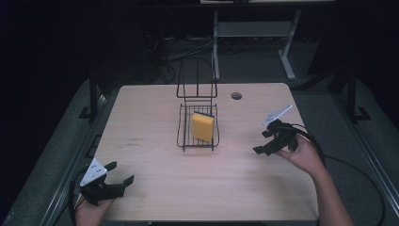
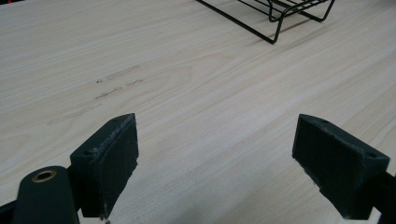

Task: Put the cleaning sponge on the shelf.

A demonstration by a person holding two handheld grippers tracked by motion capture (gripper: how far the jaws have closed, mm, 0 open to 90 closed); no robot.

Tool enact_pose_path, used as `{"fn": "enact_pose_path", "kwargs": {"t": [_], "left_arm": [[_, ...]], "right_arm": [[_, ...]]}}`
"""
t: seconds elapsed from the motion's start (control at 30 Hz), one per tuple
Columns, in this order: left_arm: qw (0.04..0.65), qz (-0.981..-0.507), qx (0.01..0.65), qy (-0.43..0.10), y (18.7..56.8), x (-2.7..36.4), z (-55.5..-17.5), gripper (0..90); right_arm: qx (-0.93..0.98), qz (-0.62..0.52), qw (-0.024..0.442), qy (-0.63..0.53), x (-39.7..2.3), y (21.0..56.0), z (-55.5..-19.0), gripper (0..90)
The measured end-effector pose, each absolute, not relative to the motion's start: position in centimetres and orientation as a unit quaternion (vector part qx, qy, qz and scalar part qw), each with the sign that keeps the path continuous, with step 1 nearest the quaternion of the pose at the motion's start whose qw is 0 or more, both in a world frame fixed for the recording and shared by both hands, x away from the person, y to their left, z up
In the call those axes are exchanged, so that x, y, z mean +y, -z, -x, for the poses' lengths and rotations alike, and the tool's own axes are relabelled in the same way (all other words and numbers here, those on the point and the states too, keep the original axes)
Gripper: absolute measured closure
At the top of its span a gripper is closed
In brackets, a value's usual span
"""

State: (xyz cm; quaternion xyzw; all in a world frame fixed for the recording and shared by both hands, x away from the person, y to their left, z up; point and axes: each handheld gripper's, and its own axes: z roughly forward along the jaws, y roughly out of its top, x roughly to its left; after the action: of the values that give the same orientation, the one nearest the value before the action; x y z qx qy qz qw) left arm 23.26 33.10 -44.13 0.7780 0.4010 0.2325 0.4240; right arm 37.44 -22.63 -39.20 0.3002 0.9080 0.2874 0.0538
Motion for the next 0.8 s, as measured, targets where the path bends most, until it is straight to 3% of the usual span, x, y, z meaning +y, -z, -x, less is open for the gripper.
{"fn": "enact_pose_path", "kwargs": {"t": [0.8], "left_arm": [[0.423,-0.78,0.4,-0.23,44.2,32.9,-23.3,13.8]], "right_arm": [[0.905,-0.309,0.054,-0.286,-24.4,40.6,-35.3,18.9]]}}
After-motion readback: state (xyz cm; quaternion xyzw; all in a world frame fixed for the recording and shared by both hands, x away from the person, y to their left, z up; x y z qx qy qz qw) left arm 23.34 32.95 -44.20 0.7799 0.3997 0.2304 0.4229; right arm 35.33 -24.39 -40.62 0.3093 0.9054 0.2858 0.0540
